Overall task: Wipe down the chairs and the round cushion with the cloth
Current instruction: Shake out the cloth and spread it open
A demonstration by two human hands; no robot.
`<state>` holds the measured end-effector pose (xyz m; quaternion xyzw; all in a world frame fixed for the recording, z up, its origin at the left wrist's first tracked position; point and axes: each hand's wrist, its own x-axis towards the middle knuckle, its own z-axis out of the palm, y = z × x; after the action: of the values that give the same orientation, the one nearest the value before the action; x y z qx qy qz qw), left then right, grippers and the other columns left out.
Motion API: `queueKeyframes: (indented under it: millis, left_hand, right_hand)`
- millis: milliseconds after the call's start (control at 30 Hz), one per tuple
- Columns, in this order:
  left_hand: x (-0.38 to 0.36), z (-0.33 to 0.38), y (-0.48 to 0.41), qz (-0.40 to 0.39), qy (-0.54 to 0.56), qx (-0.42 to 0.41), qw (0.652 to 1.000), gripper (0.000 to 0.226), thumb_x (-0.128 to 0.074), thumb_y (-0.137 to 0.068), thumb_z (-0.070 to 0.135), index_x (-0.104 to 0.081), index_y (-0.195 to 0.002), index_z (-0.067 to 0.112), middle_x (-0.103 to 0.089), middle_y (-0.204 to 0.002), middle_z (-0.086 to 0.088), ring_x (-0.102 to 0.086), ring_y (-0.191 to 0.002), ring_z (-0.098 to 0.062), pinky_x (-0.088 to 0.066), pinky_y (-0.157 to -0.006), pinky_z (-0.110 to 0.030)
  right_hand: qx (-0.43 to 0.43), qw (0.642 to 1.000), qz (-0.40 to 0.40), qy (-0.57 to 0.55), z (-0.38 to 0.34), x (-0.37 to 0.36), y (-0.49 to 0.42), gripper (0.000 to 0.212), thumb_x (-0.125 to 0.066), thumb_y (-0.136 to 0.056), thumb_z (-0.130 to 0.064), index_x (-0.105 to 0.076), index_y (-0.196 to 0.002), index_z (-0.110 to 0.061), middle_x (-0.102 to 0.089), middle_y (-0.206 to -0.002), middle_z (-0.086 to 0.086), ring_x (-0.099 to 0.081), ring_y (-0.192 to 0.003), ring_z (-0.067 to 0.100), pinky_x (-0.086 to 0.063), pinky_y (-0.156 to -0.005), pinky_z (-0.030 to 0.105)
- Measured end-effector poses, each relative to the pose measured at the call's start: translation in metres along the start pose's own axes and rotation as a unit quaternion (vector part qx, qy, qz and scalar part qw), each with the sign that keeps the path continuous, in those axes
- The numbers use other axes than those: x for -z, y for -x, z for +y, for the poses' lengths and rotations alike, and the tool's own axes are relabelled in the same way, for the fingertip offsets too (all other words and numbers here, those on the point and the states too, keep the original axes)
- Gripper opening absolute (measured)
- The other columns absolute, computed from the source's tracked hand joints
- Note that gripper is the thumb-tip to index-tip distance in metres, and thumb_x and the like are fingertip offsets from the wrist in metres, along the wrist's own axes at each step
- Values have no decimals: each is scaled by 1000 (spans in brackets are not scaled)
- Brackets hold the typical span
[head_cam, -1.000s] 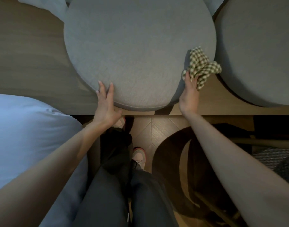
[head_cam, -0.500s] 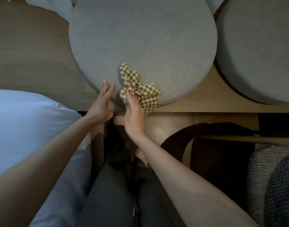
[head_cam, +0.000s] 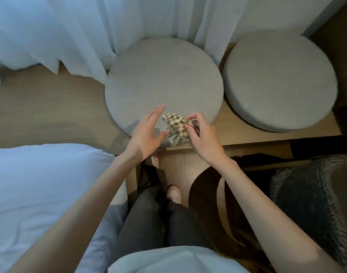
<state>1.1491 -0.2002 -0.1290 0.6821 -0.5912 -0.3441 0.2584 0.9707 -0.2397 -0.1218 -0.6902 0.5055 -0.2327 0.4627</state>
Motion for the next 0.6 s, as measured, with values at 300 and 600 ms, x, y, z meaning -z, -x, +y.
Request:
queueKeyframes:
  millis: [300, 600]
  left_hand:
    - [35, 128, -3, -86, -22, -200, 976, 13, -67, -87, 19, -60, -97, 22, -53, -132, 3, -50, -124, -19, -35, -106, -34]
    - [-1, 244, -42, -226, 11, -249, 942, 8, -55, -93, 11, -54, -96, 18, -56, -84, 12, -52, -77, 10, -38, -69, -9]
  right_hand:
    - [-11, 991, 60, -118, -66, 122, 53, 14, -54, -97, -25, -55, -108, -17, -67, -91, -12, -64, -89, 0, -48, -75, 16]
    - [-77, 984, 135, -89, -69, 212, 134, 47, -62, -82, -55, -40, -116, -32, -56, -112, -20, -57, -101, -5, -47, -76, 11]
